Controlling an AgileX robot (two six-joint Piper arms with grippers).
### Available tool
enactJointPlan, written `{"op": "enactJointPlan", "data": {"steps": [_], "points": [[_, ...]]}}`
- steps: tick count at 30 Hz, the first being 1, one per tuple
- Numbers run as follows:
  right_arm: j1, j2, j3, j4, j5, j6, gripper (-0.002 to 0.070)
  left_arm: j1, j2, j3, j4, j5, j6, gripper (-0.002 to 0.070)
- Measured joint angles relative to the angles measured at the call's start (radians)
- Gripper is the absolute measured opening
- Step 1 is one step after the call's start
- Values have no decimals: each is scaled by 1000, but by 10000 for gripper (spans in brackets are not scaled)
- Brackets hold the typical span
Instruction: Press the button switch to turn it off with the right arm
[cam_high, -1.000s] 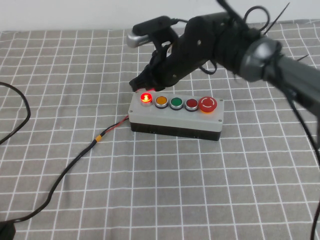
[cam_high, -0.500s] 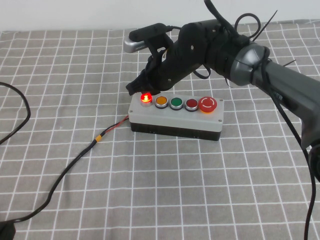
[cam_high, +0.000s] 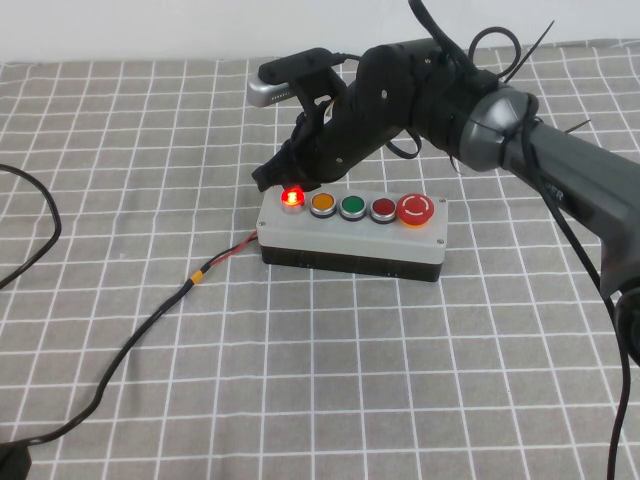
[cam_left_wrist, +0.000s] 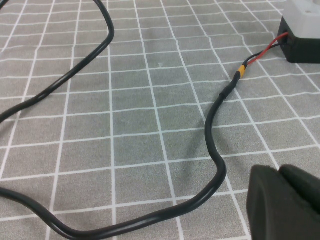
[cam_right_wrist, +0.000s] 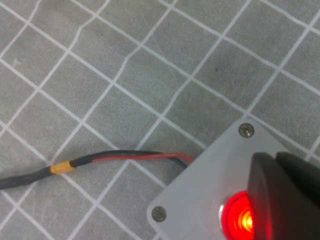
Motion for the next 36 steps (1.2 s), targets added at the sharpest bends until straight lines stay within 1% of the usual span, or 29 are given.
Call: {"op": "enactJointPlan", "data": {"steps": [11, 16, 23, 28, 36], "points": [[0, -10, 0, -4, 7, 0, -16, 0, 0, 0, 0, 0, 0, -3], [0, -40, 0, -15, 58, 0, -16, 0, 0, 0, 0, 0, 0, -3], [0, -108, 0, -23, 77, 0, -16, 0, 0, 0, 0, 0, 0, -3], [0, -213, 0, -80, 118, 0, -16, 0, 0, 0, 0, 0, 0, -3], [0, -474, -2, -178, 159, 0, -16, 0, 0, 0, 0, 0, 0, -3]]}}
